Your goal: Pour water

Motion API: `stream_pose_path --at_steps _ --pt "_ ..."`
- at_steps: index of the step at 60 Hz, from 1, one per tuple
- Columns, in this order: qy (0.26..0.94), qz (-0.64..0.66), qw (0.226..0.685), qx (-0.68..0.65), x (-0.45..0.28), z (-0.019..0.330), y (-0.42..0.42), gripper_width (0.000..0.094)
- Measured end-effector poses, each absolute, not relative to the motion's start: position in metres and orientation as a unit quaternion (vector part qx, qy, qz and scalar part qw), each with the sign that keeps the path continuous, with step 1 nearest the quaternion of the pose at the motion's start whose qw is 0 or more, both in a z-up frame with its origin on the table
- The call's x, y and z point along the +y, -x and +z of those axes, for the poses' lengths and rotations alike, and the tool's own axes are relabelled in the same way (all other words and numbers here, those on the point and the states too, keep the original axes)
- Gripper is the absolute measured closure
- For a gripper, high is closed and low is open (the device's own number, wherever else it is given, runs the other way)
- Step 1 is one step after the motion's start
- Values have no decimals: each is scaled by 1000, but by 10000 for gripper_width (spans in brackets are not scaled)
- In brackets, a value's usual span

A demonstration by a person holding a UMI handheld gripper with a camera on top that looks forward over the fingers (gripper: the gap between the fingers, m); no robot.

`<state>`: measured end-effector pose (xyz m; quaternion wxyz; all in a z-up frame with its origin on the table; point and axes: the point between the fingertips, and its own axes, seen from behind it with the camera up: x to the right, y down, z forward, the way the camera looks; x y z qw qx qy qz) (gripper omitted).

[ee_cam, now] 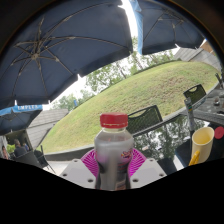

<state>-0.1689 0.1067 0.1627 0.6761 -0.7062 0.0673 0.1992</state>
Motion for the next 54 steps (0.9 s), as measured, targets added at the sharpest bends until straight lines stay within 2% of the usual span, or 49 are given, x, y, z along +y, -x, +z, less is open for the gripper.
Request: stream_pose_path --at_steps 6,12,21,30,34,44,48,51,54 --pt "655 305 667 182 89 182 121 607" --pt "595 415 622 294 101 195 61 605" --pt "501 537 525 430 109 175 2 608" --pt "433 624 416 500 109 156 -9 594" --pt "410 652 384 509 110 155 -6 596" --pt "396 675 355 511 106 164 0 592" --pt "405 684 358 490 97 179 4 589" --pt "437 672 403 442 95 198 14 592" --pt "473 640 478 372 81 230 5 588"
